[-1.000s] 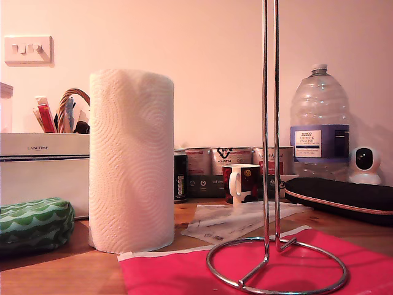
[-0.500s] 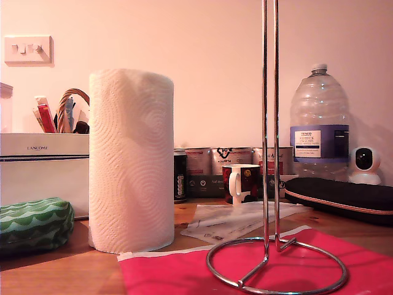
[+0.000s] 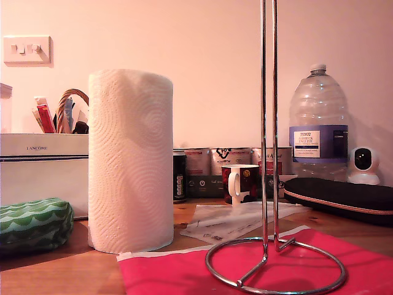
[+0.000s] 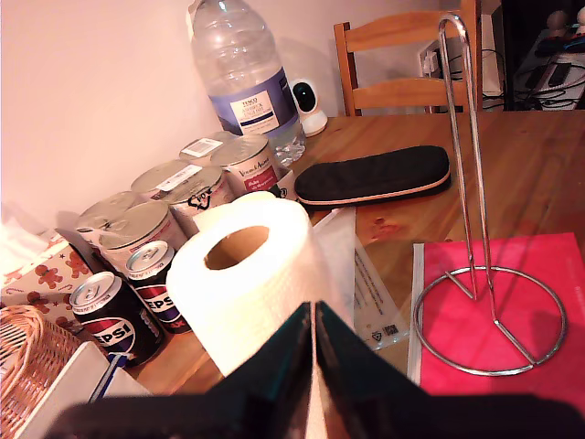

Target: Insert the paper towel roll into the metallic stand.

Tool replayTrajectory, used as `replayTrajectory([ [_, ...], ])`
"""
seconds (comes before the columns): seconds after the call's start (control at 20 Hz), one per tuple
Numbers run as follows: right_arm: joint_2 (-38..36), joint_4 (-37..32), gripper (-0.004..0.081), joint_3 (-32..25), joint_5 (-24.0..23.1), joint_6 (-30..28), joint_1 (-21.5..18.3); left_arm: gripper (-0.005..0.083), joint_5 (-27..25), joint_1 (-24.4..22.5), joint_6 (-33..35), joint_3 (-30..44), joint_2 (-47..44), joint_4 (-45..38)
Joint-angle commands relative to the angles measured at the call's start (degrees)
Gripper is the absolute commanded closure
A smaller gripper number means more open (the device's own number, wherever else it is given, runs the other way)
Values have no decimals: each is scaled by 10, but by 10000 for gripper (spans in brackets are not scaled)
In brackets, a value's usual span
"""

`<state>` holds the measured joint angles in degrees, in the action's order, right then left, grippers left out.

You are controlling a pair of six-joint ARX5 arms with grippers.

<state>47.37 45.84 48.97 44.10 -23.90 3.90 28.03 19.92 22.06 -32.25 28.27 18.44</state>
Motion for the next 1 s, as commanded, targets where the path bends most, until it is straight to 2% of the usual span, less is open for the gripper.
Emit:
replayTrajectory([
  [0.0, -19, -14, 717, -36, 4, -2, 10, 797, 0, 3, 4, 5, 3, -4],
  [0.2, -32, -59, 716, -112, -13, -18, 34, 797, 0, 3, 4, 5, 3, -4],
  [0.35, -19, -111, 713, -151, -14, -62, 58, 797, 0, 3, 4, 5, 3, -4],
  [0.5, 26, -150, 709, -160, -25, -78, 70, 797, 0, 3, 4, 5, 3, -4],
  [0.75, 137, -238, 618, -160, -22, -78, 70, 797, 0, 3, 4, 5, 3, -3],
  [0.95, 204, -278, 565, -160, -8, -76, 71, 797, 0, 3, 4, 5, 3, 0],
])
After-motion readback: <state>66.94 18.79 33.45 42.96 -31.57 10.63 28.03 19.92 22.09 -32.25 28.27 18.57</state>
